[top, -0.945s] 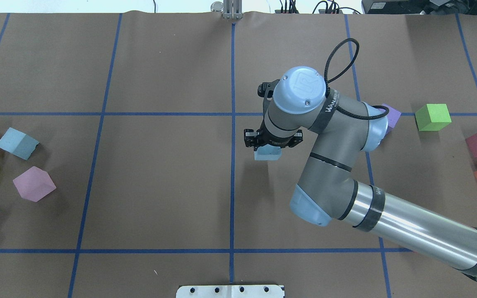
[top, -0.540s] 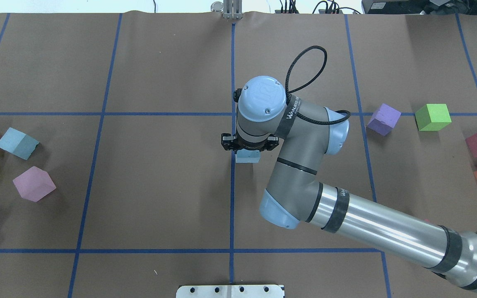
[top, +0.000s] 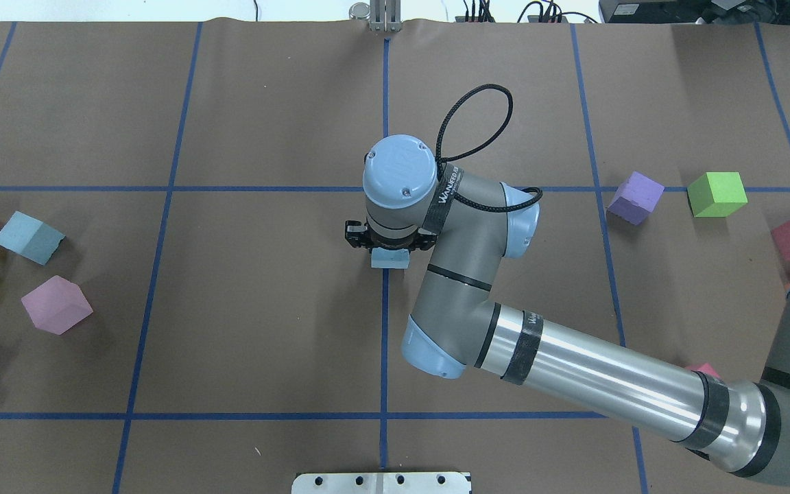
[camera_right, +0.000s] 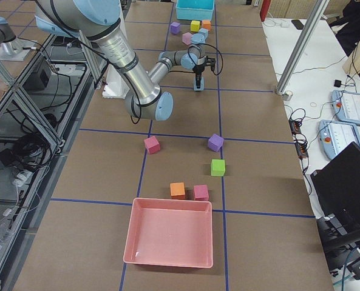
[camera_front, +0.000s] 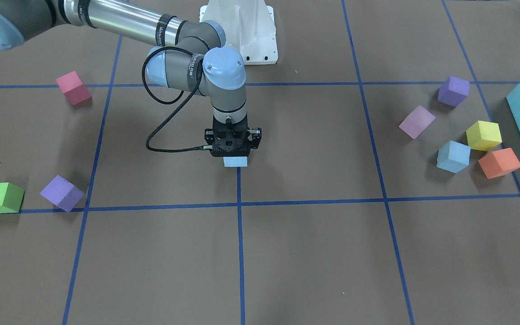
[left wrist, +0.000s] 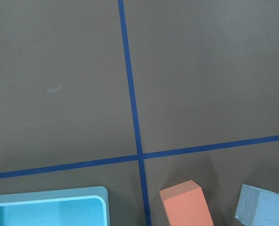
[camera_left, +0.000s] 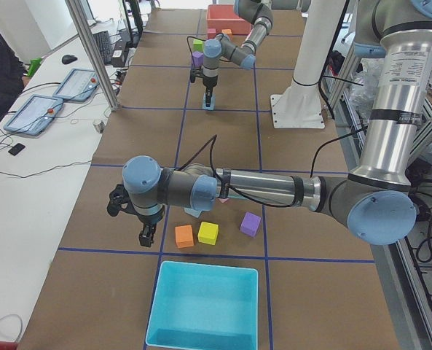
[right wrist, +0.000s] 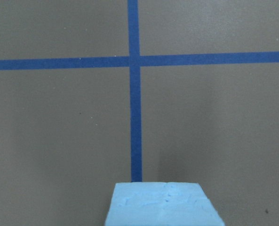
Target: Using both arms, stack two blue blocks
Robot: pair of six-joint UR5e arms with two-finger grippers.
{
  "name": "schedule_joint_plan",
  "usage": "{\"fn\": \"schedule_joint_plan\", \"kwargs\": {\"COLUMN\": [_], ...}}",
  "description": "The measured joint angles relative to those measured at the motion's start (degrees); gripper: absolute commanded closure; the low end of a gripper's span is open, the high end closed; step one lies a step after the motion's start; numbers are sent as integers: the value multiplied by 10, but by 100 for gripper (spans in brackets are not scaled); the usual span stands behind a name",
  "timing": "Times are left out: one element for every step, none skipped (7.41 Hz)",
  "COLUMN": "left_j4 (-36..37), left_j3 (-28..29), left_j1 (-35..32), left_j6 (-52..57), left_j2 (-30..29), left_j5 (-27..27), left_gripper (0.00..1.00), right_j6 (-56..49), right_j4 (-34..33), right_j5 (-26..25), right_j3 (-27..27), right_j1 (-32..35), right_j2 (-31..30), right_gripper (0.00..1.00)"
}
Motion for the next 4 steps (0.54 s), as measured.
{"fn": "schedule_joint_plan", "kwargs": {"left_j4": [0,0,0,0], "left_j3": [0,0,0,0], "left_j1": [0,0,0,0], "left_j6": [0,0,0,0], "left_j2": [0,0,0,0], "left_j5": [0,0,0,0], "left_gripper": [2,2,2,2], "right_j6": [2,3,4,5], "right_j4": [1,1,2,2], "right_j5": [1,2,2,3], "right_j3": [-4,-11,-15,-17], "right_j1": [-2,-6,-8,-10], "right_j2": [0,1,1,2], "right_gripper": [53,52,37,0]}}
